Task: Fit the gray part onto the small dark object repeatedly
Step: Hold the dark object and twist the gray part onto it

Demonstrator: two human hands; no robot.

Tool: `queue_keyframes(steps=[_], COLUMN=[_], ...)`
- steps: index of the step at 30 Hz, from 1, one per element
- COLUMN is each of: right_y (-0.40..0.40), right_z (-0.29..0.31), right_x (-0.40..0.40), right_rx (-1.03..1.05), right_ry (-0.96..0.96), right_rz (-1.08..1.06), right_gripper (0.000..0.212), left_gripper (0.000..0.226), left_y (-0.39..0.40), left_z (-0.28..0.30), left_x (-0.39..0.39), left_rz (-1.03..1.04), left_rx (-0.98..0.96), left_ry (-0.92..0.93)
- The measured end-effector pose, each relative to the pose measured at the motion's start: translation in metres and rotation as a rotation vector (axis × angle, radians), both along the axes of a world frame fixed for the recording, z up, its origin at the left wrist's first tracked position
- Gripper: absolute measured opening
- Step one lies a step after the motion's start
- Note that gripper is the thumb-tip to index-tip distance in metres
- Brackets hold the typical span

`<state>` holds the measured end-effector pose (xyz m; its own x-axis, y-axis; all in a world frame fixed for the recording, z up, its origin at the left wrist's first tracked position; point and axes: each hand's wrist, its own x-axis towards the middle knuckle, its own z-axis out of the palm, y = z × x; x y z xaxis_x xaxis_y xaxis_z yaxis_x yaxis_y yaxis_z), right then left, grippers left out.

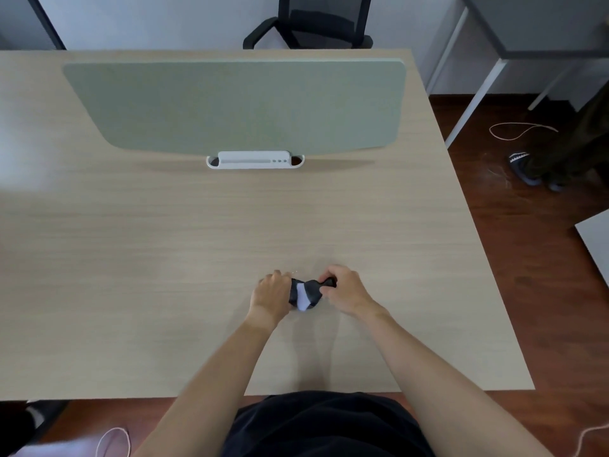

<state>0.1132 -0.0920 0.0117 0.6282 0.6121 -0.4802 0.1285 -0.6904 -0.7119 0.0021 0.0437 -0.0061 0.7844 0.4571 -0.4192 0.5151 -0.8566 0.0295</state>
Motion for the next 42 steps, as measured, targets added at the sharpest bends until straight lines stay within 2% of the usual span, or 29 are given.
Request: queue_keyframes(steps=[4,6,9,13,16,19,25,29,34,38,42], right_y=[-0.017,-0.025,-0.023,-0.006,0.001,0.001,-0.020,-0.023,-0.001,-0.003,-0.020], right_z=[-0.005,-0.005,0.004,0.017,0.013,0.008,0.009,0.015,0.013,0.006,0.009], right_x=[0.014,0.022,0.021,0.002,-0.008,-0.005,0.016,0.015,-0.008,-0.002,0.017], right_rx=[-0.123,-0.149,-0.034,0.144,0.127,0.063,-0.054,0.064,0.119,0.054,-0.008], right_ry=[-0.113,-0.146,-0.137,-0.143,-0.086,-0.077,-0.186,-0.183,-0.125,-0.133,-0.232], right_rz=[-0.021,-0.046,-0.056,0.062,0.128,0.167,0.107,0.028,0.169,0.167,0.081], right_gripper=[0.020,0.021,0.015,0.010,0.015,0.018,0.025,0.022,0.021,0.025,0.023], left_gripper=[0.044,0.053,0.066,0.049,0.038,0.037,0.050,0.052,0.029,0.040,0.060], left_y=[-0.004,-0.008,-0.014,-0.014,-0.009,-0.004,0.000,-0.004,-0.009,-0.007,-0.006], left_z=[-0.001,-0.001,-0.003,-0.005,-0.007,-0.003,0.007,0.009,0.012,0.014,0.015], left_x=[0.001,0.001,0.000,-0.004,-0.009,-0.011,-0.009,-0.009,-0.009,-0.009,-0.007], left_rz=[-0.021,-0.031,-0.058,-0.060,0.017,0.087,0.093,0.127,0.181,0.187,0.193], left_rx=[0.061,0.095,0.112,-0.010,-0.142,-0.228,-0.219,-0.203,-0.207,-0.233,-0.248], left_ry=[0.017,0.028,0.023,-0.093,-0.182,-0.238,-0.130,-0.127,-0.194,-0.147,-0.092])
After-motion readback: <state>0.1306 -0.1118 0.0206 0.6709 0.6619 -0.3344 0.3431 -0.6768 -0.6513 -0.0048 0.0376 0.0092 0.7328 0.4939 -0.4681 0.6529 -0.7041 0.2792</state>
